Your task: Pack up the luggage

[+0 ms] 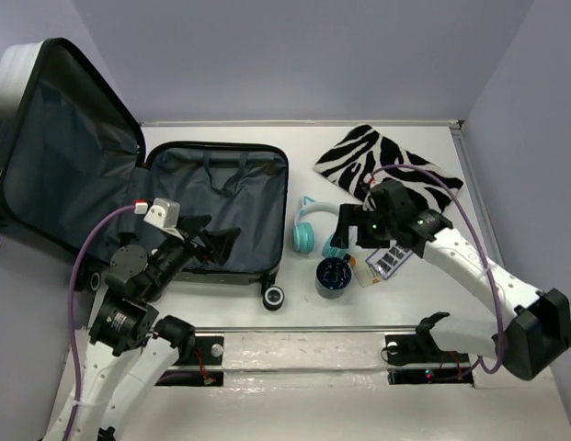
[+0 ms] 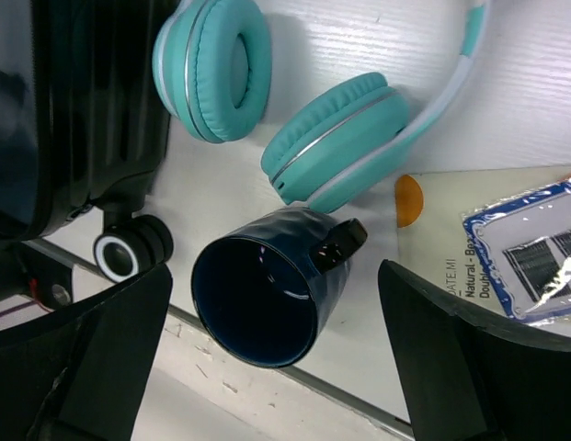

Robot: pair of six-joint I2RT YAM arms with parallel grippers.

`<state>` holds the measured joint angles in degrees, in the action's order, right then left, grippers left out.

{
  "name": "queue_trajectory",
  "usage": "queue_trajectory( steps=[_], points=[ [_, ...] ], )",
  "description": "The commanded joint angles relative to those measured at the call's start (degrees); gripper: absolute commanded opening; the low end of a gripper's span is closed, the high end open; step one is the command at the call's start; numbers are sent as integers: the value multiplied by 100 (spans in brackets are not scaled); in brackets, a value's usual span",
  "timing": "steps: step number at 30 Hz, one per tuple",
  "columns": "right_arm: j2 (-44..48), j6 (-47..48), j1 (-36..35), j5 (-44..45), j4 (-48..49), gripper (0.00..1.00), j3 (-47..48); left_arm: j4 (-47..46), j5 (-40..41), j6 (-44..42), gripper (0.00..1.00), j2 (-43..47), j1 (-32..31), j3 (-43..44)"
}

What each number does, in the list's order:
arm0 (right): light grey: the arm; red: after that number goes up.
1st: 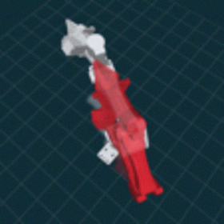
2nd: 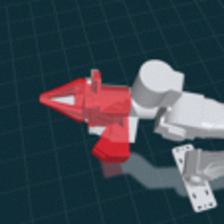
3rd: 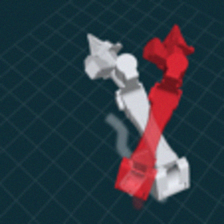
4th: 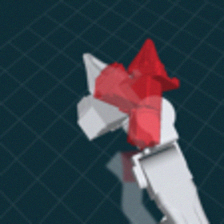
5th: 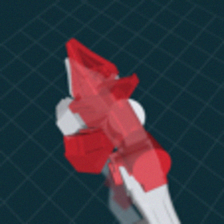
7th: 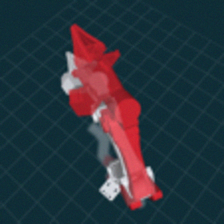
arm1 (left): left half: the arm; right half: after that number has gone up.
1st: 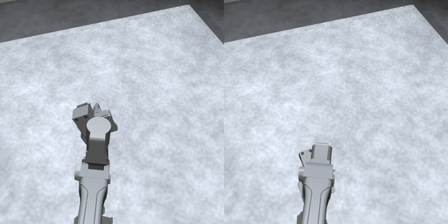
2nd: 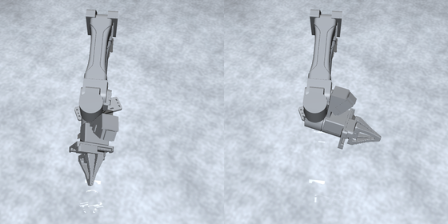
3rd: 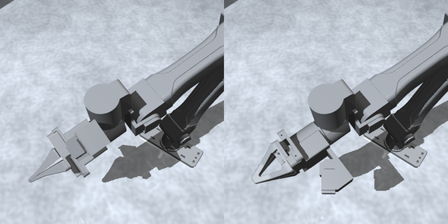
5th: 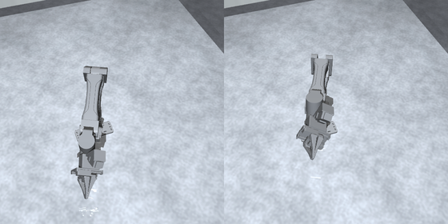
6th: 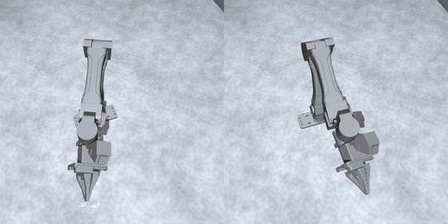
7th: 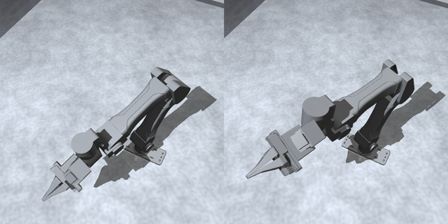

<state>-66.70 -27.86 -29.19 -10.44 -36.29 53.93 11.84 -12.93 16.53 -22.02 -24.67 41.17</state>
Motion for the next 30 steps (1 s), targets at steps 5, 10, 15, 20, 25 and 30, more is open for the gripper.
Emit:
queue_trajectory(
  steps=[5,10,15,20,25,30],
  points=[
    [-10,-53,-939,859,-122,97,-14,-261,63,8,99,-180,23,-135],
    [331,-308,-1071,816,-536,83,-418,-278,27,8,99,-259,67,-144],
    [245,-466,-1185,543,-528,77,-796,-278,62,25,99,-197,94,-153],
    [-202,-501,-1185,411,51,51,-1051,-270,54,43,99,-153,111,-153],
    [-230,-563,-1238,446,334,7,-806,-270,36,43,99,-75,120,-170],
    [498,-738,-1457,525,-570,7,-139,-278,45,52,99,-4,120,-162]
  ],
)
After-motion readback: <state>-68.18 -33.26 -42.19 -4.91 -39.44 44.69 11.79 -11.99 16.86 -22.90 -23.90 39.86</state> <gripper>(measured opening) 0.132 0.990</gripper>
